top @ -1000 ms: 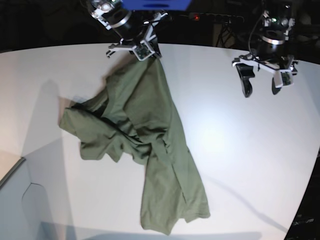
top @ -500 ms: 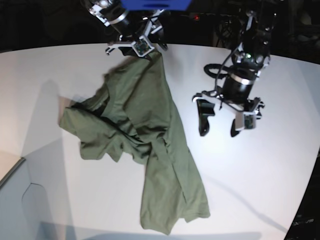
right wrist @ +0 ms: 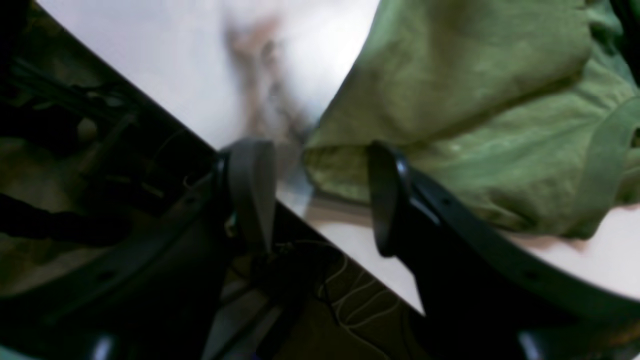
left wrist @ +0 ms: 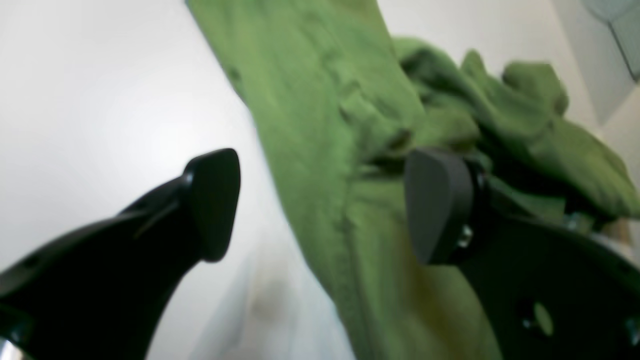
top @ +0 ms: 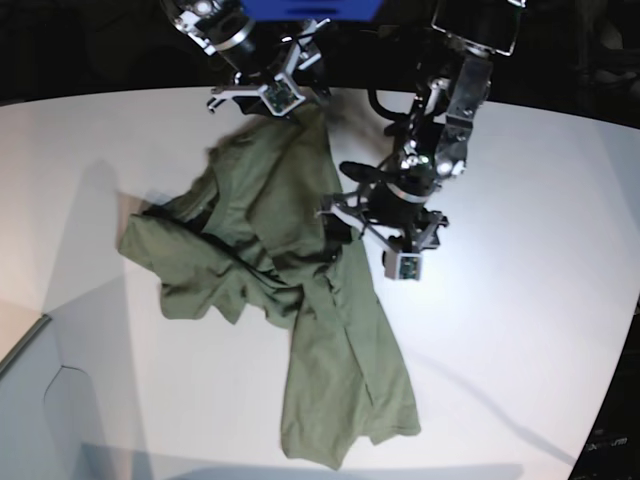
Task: Layout the t-shirt on the table in an organized manner, then fold the t-shirt properly
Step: 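Grasp the shirt edge with the left gripper and drag it outward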
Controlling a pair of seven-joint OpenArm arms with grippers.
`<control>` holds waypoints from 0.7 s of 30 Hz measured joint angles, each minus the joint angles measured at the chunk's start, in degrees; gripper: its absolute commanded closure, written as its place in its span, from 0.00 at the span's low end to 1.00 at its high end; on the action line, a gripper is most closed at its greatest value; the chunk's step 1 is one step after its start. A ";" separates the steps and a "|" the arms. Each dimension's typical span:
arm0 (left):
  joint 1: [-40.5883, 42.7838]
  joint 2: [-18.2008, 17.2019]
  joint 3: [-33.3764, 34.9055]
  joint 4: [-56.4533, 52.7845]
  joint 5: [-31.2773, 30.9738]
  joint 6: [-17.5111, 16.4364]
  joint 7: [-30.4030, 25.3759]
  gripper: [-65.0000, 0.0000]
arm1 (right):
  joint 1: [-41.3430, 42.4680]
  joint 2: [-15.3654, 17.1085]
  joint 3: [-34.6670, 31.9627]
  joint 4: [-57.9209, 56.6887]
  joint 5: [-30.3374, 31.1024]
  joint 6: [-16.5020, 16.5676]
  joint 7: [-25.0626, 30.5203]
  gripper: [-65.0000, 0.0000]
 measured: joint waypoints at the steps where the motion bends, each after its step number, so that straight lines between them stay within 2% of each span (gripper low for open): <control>1: -0.48 0.07 0.42 -0.42 -0.09 -0.04 0.02 0.24 | 0.00 -0.02 0.00 0.00 0.02 0.00 -0.04 0.54; 16: -7.15 3.96 1.18 -11.15 -0.15 0.00 -0.24 0.25 | -0.74 -0.02 0.00 -0.11 0.00 0.00 -0.09 0.54; 18: -7.10 3.98 1.22 -11.15 -0.28 -0.15 -0.22 0.31 | -0.79 0.00 0.00 -0.11 0.02 0.00 -0.09 0.54; 21: -7.65 4.76 1.11 -11.93 0.04 0.17 -0.15 0.52 | -0.76 0.13 0.07 -0.15 0.00 -0.02 -0.13 0.54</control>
